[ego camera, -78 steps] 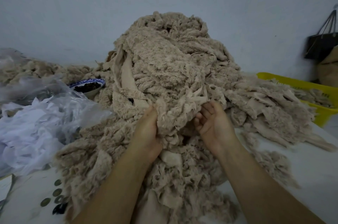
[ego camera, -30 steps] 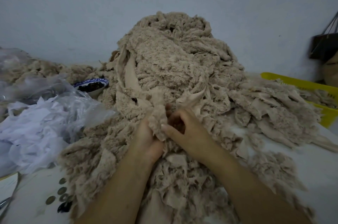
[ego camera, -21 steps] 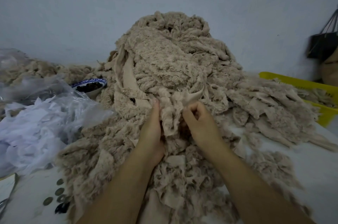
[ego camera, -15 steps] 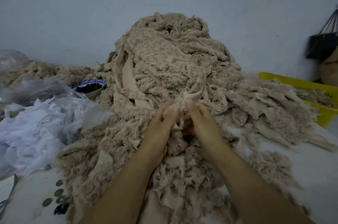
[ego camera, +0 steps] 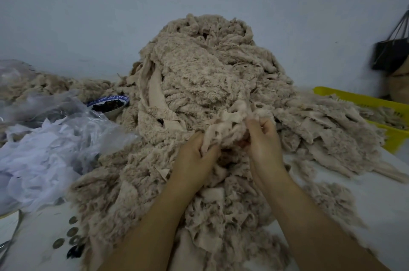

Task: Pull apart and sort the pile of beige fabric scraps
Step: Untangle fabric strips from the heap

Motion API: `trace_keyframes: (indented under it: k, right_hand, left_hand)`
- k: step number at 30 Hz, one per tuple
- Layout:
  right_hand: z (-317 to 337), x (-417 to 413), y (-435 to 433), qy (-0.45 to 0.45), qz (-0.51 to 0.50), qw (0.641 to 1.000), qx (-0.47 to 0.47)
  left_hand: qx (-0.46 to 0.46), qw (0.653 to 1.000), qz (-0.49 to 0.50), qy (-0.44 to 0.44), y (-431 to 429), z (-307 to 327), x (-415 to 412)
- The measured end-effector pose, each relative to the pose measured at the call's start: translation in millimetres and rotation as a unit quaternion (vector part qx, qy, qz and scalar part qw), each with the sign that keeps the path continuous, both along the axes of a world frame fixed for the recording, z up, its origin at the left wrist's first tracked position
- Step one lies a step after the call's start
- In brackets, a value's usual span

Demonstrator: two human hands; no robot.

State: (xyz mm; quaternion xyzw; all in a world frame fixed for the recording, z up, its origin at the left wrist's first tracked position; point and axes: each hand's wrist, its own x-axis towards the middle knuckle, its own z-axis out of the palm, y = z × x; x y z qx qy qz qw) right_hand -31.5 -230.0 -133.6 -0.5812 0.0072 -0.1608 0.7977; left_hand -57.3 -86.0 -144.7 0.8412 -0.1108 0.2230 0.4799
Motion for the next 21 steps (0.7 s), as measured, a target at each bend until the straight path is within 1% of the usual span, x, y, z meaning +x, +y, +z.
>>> trace_keyframes:
  k: [3, 4, 5, 7, 9, 10, 12, 13, 14, 15, 16, 17, 18, 19, 20, 21]
  right_hand:
    - [2.2, 2.0, -2.3, 0.013, -0.014, 0.999, 0.048]
    - [2.5, 2.0, -2.2, 0.017, -0.014, 0.998, 0.051]
    - [2.5, 2.0, -1.7, 0.020, -0.013, 0.998, 0.051]
    - [2.1, 1.2, -0.5, 0.013, -0.015, 0.999, 0.040]
    - [1.4, -0.6, 0.0, -0.005, -0.023, 1.000, 0.004]
    - [1.3, -1.8, 0.7, -0.017, -0.021, 0.999, -0.017]
    - [0.3, -3.4, 3.8, -0.038, -0.005, 0.998, -0.042]
    - [0.0, -4.0, 6.0, -0.044, 0.004, 0.998, -0.052]
    - [0.6, -5.0, 7.6, -0.052, 0.015, 0.997, -0.059]
    - [1.2, -6.0, 9.0, -0.066, 0.031, 0.996, -0.059]
    - [1.4, -6.3, 9.8, -0.084, 0.048, 0.994, -0.057]
    - [1.5, -6.6, 10.4, -0.101, 0.064, 0.991, -0.058]
    - [1.8, -6.9, 10.4, -0.113, 0.074, 0.989, -0.064]
    - [1.3, -6.3, 10.5, -0.117, 0.076, 0.988, -0.074]
    - [-0.5, -4.9, 10.7, -0.111, 0.073, 0.988, -0.083]
    - [-2.4, -3.4, 10.7, -0.095, 0.065, 0.989, -0.092]
  left_hand:
    - [-0.074, 0.991, 0.002, 0.109, 4.0, 2.2, -2.5]
    - [-0.071, 0.988, -0.005, 0.135, 2.9, 2.4, -3.3]
    - [-0.035, 0.990, -0.002, 0.138, 2.6, 0.7, -2.5]
    - [0.082, 0.992, 0.025, 0.087, 1.9, -0.5, 1.0]
    - [0.147, 0.988, 0.053, 0.006, 1.4, 4.3, -1.2]
    - [0.177, 0.981, 0.067, -0.046, 0.6, 6.5, -1.6]
    - [0.245, 0.956, 0.086, -0.139, -2.8, 7.9, -2.1]
    - [0.268, 0.942, 0.095, -0.176, -5.1, 6.5, -1.5]
    - [0.273, 0.937, 0.090, -0.199, -7.3, 5.0, -0.2]
    - [0.255, 0.943, 0.079, -0.199, -8.0, 3.3, 1.2]
    - [0.198, 0.961, 0.070, -0.181, -8.3, 2.4, 1.3]
    - [0.105, 0.983, 0.069, -0.137, -7.2, 1.8, 1.5]
    - [-0.025, 0.995, 0.071, -0.061, -6.3, 3.4, 2.2]
    - [-0.191, 0.980, 0.049, 0.026, -4.2, 5.6, 3.3]
    - [-0.363, 0.926, -0.001, 0.099, -1.0, 8.6, 5.2]
    - [-0.487, 0.857, -0.059, 0.157, 4.1, 10.5, 8.4]
